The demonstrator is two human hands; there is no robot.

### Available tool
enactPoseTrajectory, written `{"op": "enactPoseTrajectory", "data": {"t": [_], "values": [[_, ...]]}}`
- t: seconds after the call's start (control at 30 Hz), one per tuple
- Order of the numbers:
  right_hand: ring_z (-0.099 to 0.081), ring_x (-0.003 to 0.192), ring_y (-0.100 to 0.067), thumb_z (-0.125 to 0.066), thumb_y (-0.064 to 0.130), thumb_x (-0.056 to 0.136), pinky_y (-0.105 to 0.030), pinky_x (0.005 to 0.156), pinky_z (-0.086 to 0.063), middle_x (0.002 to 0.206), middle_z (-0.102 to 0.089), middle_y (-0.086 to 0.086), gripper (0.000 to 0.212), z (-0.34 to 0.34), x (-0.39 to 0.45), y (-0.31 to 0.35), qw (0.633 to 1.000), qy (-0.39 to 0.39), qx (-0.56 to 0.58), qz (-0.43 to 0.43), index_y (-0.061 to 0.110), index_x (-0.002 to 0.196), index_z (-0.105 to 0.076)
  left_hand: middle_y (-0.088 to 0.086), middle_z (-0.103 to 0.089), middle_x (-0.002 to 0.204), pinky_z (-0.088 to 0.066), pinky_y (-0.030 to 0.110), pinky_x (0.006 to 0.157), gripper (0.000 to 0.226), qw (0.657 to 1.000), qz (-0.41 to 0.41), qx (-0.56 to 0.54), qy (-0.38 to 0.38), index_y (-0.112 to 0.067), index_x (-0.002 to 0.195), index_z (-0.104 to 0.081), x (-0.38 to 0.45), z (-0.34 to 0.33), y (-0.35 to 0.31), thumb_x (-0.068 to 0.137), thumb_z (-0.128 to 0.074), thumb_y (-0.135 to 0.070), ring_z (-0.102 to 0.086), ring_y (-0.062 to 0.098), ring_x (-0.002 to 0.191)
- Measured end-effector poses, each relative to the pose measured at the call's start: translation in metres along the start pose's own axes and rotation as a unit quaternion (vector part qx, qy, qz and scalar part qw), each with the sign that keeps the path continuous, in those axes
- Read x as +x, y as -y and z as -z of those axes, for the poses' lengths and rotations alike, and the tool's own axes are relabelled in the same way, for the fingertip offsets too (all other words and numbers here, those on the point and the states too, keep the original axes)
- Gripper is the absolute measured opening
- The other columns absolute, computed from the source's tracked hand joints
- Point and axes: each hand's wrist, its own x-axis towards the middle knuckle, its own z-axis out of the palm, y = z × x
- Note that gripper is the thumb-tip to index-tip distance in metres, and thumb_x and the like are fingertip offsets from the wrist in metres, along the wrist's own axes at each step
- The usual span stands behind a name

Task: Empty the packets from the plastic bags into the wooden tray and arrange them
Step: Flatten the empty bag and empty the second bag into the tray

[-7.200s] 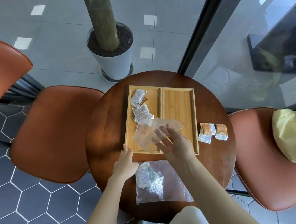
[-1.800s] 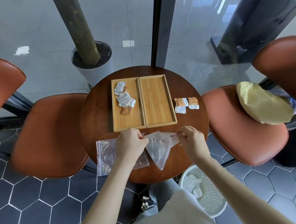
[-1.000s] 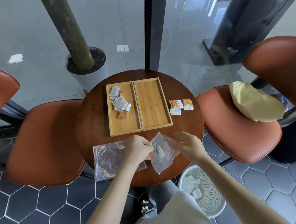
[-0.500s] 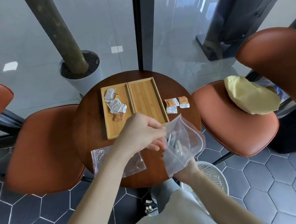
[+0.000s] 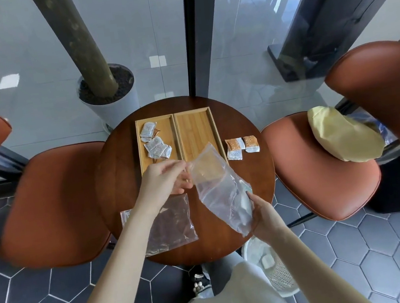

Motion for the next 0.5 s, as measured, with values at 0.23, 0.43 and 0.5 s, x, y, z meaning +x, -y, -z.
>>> {"op": "enactPoseTrajectory", "data": {"t": [0.23,0.43,0.5], "values": [[-0.066,0.087,-0.027,-0.060,0.019,0.088,-0.034,0.058,-0.059,0.101,-0.066,-0.013,0.031,-0.012,0.042,0.020,0.982,-0.184,0.030,0.023,0.004,0.115,-0.059,0.007,-0.061,0.126,-0.043,0.031,0.093,0.035,0.966,0.063,0.249,-0.010,-0.013,0.125,-0.055,0.057,-0.011,0.087,0.090,-0.051,-0.015,-0.056,0.024,0.114],[-0.062,0.066,-0.023,-0.067,0.018,0.082,-0.038,0.062,-0.058,0.077,-0.062,-0.008,0.009,-0.041,0.068,0.043,0.958,-0.282,0.002,0.053,0.013,0.075,-0.064,0.011,-0.012,0.157,-0.021,0.047,0.116,0.059,0.893,0.111,0.431,0.069,-0.015,0.146,-0.020,0.092,-0.019,0.134,0.094,-0.043,-0.031,-0.010,0.028,0.144],[-0.057,0.059,-0.017,-0.066,0.018,0.083,-0.033,0.065,-0.057,0.070,-0.060,-0.005,0.009,-0.051,0.075,0.051,0.951,-0.300,-0.017,0.067,0.009,0.082,-0.066,0.012,0.002,0.158,-0.015,0.047,0.117,0.065,0.862,0.129,0.481,0.089,-0.017,0.148,-0.008,0.097,-0.020,0.144,0.095,-0.039,-0.038,0.001,0.028,0.145]]}}
